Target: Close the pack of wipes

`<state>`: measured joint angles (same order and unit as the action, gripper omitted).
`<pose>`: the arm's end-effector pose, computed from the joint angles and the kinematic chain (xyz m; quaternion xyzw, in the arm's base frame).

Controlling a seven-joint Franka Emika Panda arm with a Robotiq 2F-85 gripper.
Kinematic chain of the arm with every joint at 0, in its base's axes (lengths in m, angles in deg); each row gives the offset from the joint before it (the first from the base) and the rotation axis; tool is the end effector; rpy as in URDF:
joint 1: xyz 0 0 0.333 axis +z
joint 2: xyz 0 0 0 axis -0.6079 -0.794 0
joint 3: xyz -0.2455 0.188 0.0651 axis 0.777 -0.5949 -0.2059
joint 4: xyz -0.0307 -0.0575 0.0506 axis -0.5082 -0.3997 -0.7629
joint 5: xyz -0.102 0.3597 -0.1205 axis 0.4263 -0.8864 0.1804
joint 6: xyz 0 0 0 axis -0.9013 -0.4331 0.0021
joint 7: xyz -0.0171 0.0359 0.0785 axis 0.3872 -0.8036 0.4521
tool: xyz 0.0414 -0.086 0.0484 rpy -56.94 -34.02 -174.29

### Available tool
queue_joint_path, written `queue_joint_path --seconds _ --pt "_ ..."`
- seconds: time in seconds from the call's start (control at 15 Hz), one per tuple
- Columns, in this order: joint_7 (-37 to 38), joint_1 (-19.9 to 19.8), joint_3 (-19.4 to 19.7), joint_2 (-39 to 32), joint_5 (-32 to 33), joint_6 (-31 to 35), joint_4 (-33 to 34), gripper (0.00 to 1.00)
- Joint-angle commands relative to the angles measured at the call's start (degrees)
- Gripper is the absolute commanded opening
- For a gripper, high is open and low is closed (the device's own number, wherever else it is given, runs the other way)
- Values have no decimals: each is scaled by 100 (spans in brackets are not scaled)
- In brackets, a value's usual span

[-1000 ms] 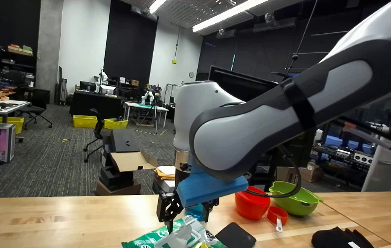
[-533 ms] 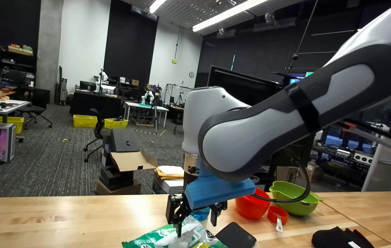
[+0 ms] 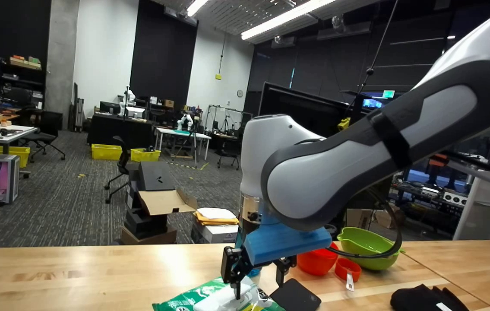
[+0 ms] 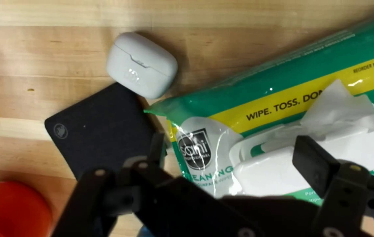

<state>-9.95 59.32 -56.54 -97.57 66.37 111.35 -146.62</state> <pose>0.5457 0.2688 0.3013 0.9949 -0.0397 0.0263 0.0885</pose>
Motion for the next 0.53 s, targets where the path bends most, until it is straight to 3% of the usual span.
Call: queue_joint_path --seconds 0.0,0.47 --pt "-3 -110 -100 185 -186 104 -339 100" --pt "-51 -166 -82 133 -217 239 -470 100"
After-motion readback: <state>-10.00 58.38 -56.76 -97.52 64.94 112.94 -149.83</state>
